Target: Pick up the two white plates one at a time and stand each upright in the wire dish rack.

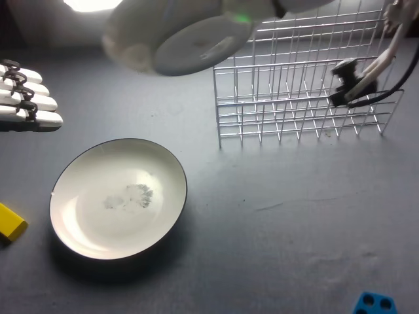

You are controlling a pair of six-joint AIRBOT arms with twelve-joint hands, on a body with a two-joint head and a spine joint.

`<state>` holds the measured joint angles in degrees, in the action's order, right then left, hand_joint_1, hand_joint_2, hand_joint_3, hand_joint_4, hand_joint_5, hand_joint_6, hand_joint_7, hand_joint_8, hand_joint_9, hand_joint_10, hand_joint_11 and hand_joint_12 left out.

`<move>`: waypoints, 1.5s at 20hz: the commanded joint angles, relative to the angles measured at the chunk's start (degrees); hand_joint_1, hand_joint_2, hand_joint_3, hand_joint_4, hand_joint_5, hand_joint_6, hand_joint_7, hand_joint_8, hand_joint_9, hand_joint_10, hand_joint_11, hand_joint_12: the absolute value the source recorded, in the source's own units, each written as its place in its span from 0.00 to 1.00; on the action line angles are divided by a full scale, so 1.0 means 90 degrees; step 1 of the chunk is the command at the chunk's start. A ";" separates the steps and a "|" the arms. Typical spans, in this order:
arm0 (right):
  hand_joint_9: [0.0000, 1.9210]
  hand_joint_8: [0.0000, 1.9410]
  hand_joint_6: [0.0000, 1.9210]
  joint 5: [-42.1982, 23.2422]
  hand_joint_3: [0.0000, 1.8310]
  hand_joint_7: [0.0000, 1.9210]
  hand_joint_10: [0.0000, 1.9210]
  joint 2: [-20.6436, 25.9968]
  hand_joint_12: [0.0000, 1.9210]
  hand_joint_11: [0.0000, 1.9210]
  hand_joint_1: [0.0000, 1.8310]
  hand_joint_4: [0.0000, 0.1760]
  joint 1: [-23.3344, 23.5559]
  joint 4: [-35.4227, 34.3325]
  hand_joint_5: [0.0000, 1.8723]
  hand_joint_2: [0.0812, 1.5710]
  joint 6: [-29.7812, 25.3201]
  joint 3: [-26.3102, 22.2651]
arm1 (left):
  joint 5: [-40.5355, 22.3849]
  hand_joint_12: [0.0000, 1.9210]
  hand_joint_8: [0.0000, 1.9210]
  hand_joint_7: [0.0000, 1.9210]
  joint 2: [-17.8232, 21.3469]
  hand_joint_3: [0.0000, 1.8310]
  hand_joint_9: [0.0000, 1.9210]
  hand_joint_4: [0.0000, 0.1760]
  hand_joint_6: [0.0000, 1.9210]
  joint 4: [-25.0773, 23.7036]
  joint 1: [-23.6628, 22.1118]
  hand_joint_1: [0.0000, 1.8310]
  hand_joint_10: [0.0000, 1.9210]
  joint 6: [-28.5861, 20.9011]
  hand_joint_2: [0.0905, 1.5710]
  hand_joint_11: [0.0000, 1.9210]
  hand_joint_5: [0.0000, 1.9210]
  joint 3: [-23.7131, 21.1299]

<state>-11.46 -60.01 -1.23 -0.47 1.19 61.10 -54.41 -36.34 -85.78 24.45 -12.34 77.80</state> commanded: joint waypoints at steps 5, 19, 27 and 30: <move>0.46 0.51 0.57 -0.0740 0.00 0.48 0.62 0.0210 0.65 0.39 0.75 0.00 0.0263 -0.0160 0.50 0.70 -0.0170 0.0064 | -0.0164 0.00 0.00 0.01 0.0006 0.00 0.00 0.00 0.00 0.0462 -0.0072 0.00 0.00 -0.0027 0.63 0.00 0.01 0.0021; 0.46 0.49 0.55 -0.0648 0.00 0.50 0.60 0.0543 0.63 0.39 0.75 0.00 0.0187 -0.0158 0.51 0.69 -0.0165 0.0323 | -0.0177 0.01 0.01 0.02 0.0026 0.00 0.01 0.00 0.01 0.0381 -0.0084 0.00 0.00 -0.0066 0.63 0.01 0.02 -0.0007; 0.46 0.49 0.55 -0.0662 0.00 0.50 0.61 0.0693 0.63 0.38 0.75 0.00 0.0122 -0.0155 0.51 0.69 -0.0248 0.0346 | -0.0190 0.00 0.00 0.00 -0.0003 0.00 0.00 0.00 0.00 0.0383 -0.0079 0.00 0.00 -0.0084 0.62 0.00 0.01 0.0079; 0.45 0.50 0.56 -0.0637 0.00 0.49 0.62 0.0744 0.64 0.38 0.75 0.00 0.0081 -0.0155 0.50 0.70 -0.0286 0.0401 | -0.0190 0.00 0.00 0.00 -0.0005 0.00 0.00 0.00 0.00 0.0382 -0.0080 0.00 0.00 -0.0084 0.62 0.00 0.01 0.0077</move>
<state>-8.29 -53.78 -1.10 -0.45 0.03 64.47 -54.87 -36.69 -86.37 24.45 -12.97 78.11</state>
